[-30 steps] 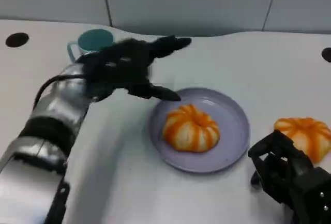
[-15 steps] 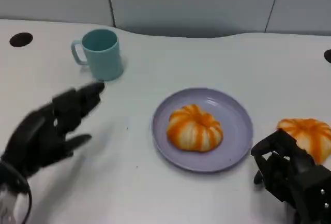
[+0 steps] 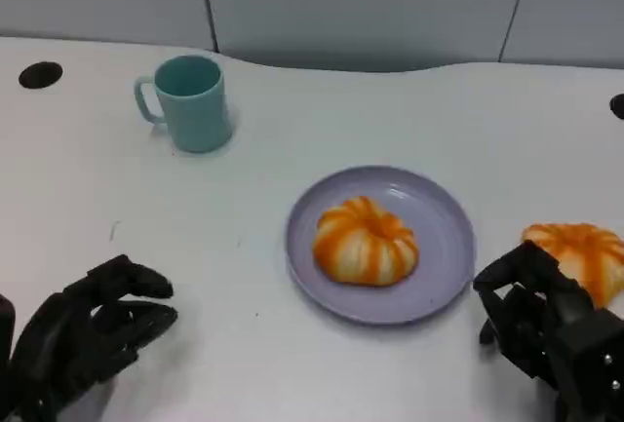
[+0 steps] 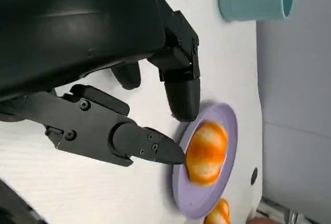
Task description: Grasp the bread from the table and place it into the plate.
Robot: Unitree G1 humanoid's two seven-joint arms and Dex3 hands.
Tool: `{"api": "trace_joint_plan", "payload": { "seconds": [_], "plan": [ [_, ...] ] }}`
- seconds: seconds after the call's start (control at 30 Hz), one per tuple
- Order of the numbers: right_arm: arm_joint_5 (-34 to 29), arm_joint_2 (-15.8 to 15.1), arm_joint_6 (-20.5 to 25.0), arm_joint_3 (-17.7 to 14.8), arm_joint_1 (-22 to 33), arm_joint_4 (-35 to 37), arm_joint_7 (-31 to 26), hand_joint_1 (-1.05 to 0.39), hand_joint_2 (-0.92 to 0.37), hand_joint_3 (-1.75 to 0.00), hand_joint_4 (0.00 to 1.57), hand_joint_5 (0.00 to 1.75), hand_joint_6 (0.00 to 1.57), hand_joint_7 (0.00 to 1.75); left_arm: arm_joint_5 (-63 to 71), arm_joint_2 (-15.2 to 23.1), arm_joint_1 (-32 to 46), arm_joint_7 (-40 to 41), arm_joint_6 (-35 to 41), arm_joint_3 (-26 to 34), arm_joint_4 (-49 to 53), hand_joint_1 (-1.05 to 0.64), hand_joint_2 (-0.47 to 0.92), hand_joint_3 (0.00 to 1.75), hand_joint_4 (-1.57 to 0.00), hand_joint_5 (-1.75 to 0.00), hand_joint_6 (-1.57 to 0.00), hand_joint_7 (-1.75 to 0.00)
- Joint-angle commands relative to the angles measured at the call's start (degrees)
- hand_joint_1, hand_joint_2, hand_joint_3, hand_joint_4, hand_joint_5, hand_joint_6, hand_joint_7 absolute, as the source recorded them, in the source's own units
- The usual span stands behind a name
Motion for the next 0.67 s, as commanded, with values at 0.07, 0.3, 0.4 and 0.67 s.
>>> {"api": "trace_joint_plan", "payload": {
  "seconds": [0.07, 0.3, 0.4, 0.67],
  "plan": [
    [0.09, -1.0, 0.63, -0.49, -0.01, -0.6, -0.29, -0.31, -0.92, -0.44, 0.6, 1.75, 0.38, 1.71, -0.74, -0.16, -0.82, 1.43, 3.13, 0.87, 0.37, -0.31, 0.92, 0.1, -0.63, -1.75, -0.43, -1.75],
    [1.51, -0.96, 0.58, -1.03, -0.99, 0.52, 0.57, -0.32, -0.92, -0.43, 0.65, 1.75, 0.39, 1.72, 0.24, 0.19, -1.93, 3.01, 3.59, 1.1, 2.36, -0.29, 0.92, 0.13, -0.64, -1.75, -0.44, -1.75],
    [0.92, -1.08, 0.71, -0.83, -1.23, 0.79, 0.12, -0.31, -0.92, -0.42, 0.64, 1.75, 0.38, 1.7, 0.38, 0.45, -2.49, 3.1, 3.52, 1.15, 3.29, -0.29, 0.92, 0.13, -0.65, -1.75, -0.44, -1.75],
    [1.16, -1.17, 0.11, -0.95, -1.02, 0.87, 0.23, -0.3, -0.92, -0.42, 0.63, 1.75, 0.39, 1.7, 1.38, 0.57, -2.72, 3.24, 2.07, 0.65, 4.36, -0.32, 0.92, 0.12, -0.66, -1.75, -0.46, -1.75]
  ]
}}
